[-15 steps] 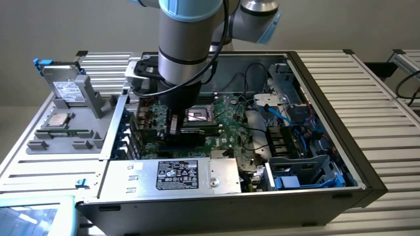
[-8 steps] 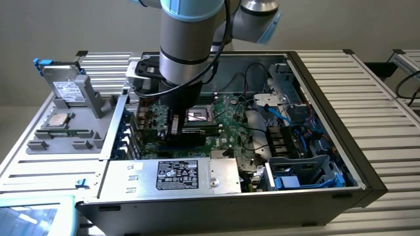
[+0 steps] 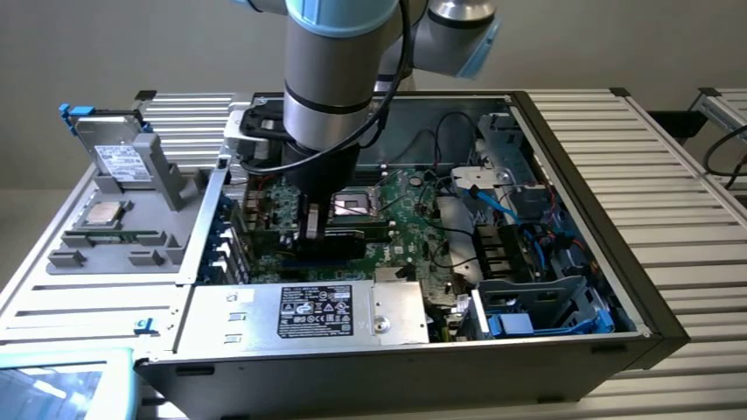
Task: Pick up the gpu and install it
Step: 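Pick up the gpu and move the gpu toward the slot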
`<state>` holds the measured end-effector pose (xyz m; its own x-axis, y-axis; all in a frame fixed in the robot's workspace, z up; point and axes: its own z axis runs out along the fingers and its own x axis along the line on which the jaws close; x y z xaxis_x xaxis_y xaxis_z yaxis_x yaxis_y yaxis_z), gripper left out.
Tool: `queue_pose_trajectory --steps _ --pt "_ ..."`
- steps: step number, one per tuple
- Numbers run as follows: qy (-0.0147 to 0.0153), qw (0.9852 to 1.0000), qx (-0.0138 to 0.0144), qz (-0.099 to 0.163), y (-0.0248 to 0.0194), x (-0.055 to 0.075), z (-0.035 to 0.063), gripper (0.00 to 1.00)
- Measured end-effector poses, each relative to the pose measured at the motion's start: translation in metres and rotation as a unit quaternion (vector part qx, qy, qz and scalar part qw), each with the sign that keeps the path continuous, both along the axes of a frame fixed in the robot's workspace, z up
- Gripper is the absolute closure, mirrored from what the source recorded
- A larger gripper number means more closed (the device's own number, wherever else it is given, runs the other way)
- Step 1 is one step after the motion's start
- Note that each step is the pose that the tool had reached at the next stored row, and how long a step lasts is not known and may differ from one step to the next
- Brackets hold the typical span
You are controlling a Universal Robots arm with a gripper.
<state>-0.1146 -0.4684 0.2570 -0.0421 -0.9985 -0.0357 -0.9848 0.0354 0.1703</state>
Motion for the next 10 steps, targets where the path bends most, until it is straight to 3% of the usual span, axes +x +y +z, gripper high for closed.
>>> queue_pose_trajectory --steps 3,10 --pt "0.0002 1.0 0.0 0.0 0.0021 0.0001 -0.0001 0.72" --pt "0.0002 1.0 0.0 -0.004 0.0019 0.0 0.0 0.72"
